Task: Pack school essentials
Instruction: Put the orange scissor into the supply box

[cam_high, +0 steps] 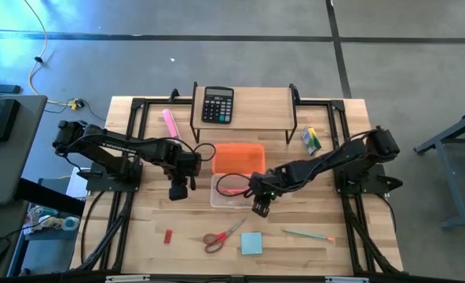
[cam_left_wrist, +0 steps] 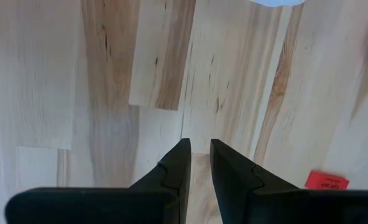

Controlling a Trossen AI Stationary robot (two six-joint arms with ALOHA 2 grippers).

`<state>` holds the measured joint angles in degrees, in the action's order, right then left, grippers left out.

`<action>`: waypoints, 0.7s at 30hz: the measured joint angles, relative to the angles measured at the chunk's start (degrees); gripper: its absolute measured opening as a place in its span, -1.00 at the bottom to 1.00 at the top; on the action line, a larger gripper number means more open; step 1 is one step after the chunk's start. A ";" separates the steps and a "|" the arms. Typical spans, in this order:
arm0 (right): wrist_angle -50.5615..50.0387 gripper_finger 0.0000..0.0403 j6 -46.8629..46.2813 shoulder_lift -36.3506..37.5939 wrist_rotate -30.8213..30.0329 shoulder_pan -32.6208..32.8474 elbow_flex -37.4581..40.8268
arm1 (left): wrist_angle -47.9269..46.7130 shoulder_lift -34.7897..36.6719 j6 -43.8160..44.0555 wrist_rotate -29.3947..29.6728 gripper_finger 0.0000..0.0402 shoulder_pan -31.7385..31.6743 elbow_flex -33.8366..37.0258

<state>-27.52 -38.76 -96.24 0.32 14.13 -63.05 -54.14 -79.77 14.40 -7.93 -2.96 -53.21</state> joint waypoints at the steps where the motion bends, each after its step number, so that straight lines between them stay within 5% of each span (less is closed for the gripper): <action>1: -0.39 -0.36 -0.22 0.71 -0.42 0.00 0.00 | -0.03 0.00 0.46 0.00 -0.75 -0.02 0.00; 9: -4.22 -0.36 -5.26 6.63 -3.61 0.29 0.00 | -0.18 0.00 4.64 0.00 -0.67 -0.01 0.00; 21: -14.36 -0.36 -11.89 14.45 -10.45 0.87 0.00 | -2.23 0.00 17.16 -0.42 -0.15 0.36 0.00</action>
<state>-41.89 -50.66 -81.79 -10.13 15.00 -63.05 -56.37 -79.77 31.55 -8.35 -2.61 -53.21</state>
